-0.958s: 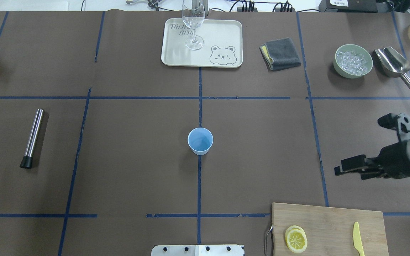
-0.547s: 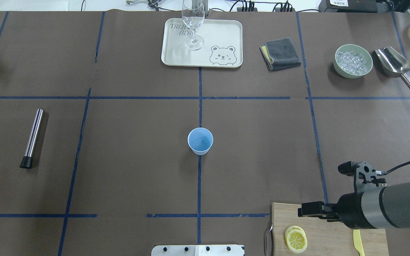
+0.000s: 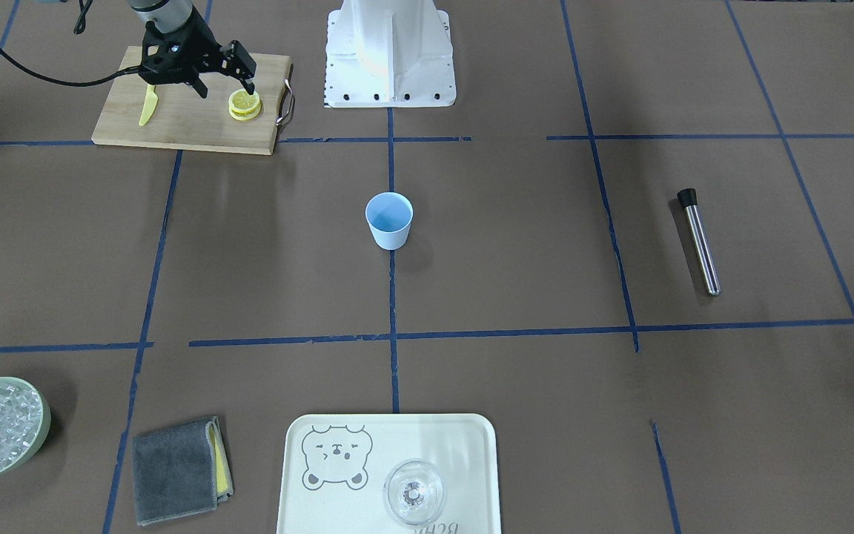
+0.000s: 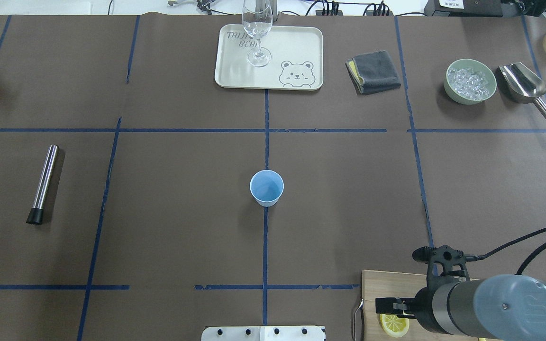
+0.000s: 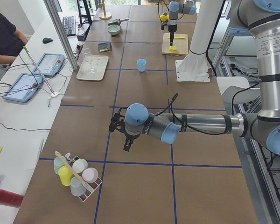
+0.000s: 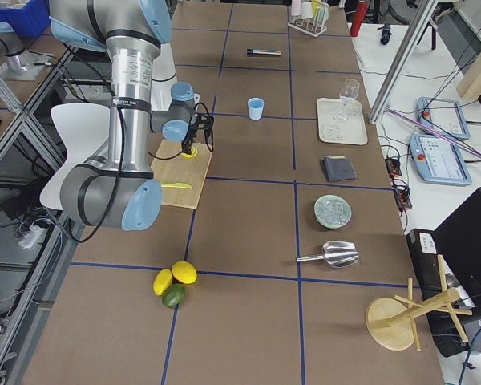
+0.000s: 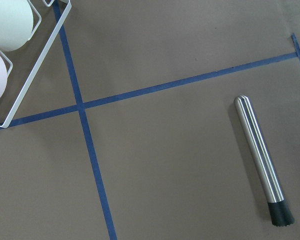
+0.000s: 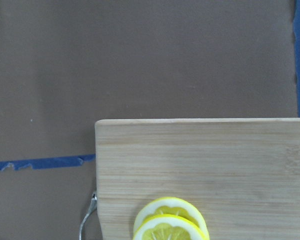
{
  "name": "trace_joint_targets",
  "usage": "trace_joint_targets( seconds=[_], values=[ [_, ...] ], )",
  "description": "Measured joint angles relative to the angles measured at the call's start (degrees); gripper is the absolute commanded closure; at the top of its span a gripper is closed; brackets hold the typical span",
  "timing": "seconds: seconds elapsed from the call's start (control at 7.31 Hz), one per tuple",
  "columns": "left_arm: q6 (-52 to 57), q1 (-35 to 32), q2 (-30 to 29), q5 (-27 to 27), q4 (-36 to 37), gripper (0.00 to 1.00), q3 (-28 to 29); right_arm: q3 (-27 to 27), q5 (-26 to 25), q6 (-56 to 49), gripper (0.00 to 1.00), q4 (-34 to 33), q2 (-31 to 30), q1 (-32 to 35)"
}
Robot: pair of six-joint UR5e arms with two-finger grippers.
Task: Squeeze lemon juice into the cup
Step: 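Move the right gripper down over the lemon slices on the cutting board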
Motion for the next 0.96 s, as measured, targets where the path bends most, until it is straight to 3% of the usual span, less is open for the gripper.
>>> trace_joint_targets(
  seconds=[0.14,0.41,0.96],
  values=[
    [0.0,0.0,0.0,0.0,0.0,0.00,0.0,0.1,-2.0,1.2,0.00,-5.2,2.7,-1.0],
    [0.1,0.0,0.0,-0.1,-0.1,0.00,0.1,0.1,-8.8,3.9,0.00,-8.5,3.5,-4.1],
    [0.1,0.0,0.0,-0.1,0.0,0.00,0.0,-0.8,-10.9,4.5,0.00,-8.8,3.4,-6.5]
  ],
)
